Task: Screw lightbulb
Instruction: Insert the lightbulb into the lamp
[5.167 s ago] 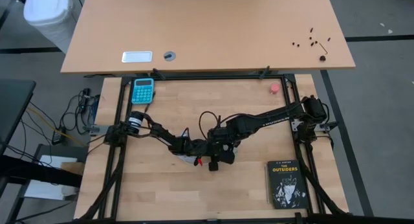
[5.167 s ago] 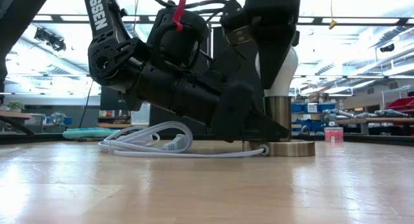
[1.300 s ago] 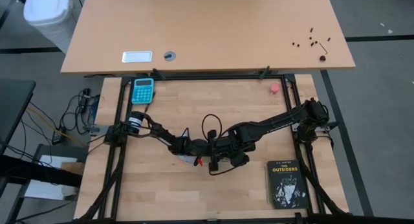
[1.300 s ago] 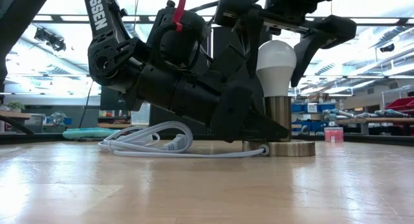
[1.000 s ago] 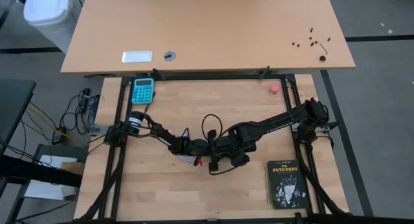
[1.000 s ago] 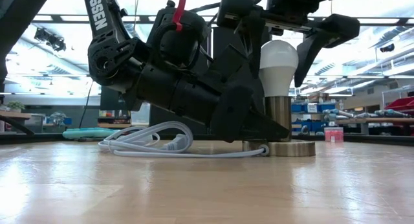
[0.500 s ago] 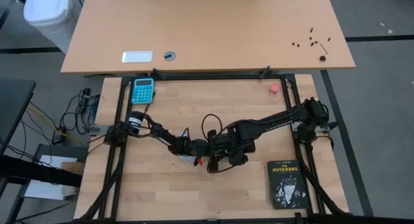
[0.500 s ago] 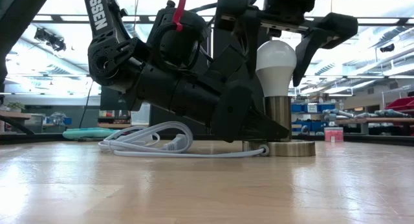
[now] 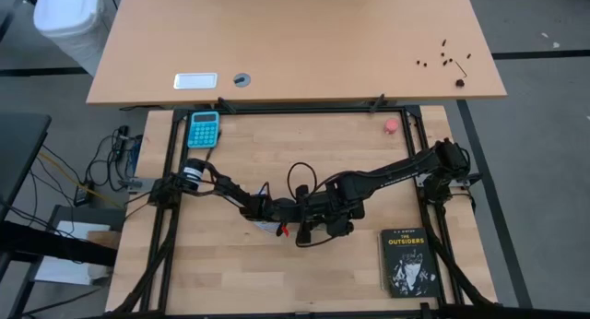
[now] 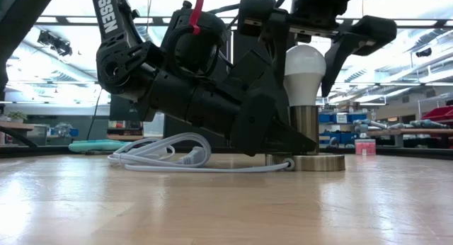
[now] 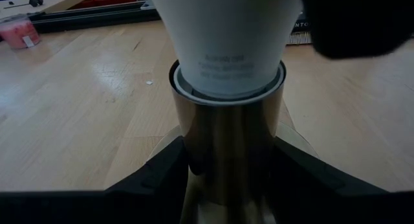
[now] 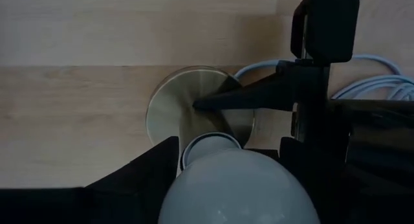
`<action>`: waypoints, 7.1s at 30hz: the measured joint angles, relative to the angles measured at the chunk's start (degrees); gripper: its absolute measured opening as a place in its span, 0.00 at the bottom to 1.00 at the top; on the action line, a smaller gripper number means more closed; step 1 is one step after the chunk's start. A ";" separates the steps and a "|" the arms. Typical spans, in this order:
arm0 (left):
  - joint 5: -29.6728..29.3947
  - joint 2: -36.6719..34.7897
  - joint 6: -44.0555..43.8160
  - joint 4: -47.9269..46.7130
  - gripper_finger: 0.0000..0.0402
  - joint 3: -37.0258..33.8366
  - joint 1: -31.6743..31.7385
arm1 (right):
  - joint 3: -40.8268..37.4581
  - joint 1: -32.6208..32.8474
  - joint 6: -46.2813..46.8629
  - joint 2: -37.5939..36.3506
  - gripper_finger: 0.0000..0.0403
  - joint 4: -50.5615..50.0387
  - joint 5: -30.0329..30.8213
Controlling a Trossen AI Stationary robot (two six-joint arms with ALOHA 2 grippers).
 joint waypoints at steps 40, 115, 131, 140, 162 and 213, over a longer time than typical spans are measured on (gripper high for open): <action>0.28 0.00 -1.11 0.04 0.50 0.02 -0.02 | -0.20 1.40 27.08 0.38 0.64 2.09 -0.74; -1.75 0.03 -4.21 0.79 0.50 -0.07 -0.44 | -0.31 -2.84 132.80 0.43 0.66 3.55 2.65; -2.86 -0.02 -4.41 0.56 0.50 -0.07 -0.46 | -0.31 -2.38 155.11 0.40 0.66 2.87 -0.07; -2.42 -0.09 -4.46 0.64 0.50 -0.54 -0.46 | -0.31 -2.65 161.63 0.38 0.66 2.79 -0.43; -2.71 -0.07 -4.90 0.38 0.50 -0.83 -0.28 | -0.07 -2.34 152.52 0.02 0.82 1.38 3.14; -2.86 -0.02 -4.81 0.13 0.50 -0.78 -0.35 | 1.20 -2.25 72.34 -1.13 0.87 1.93 0.42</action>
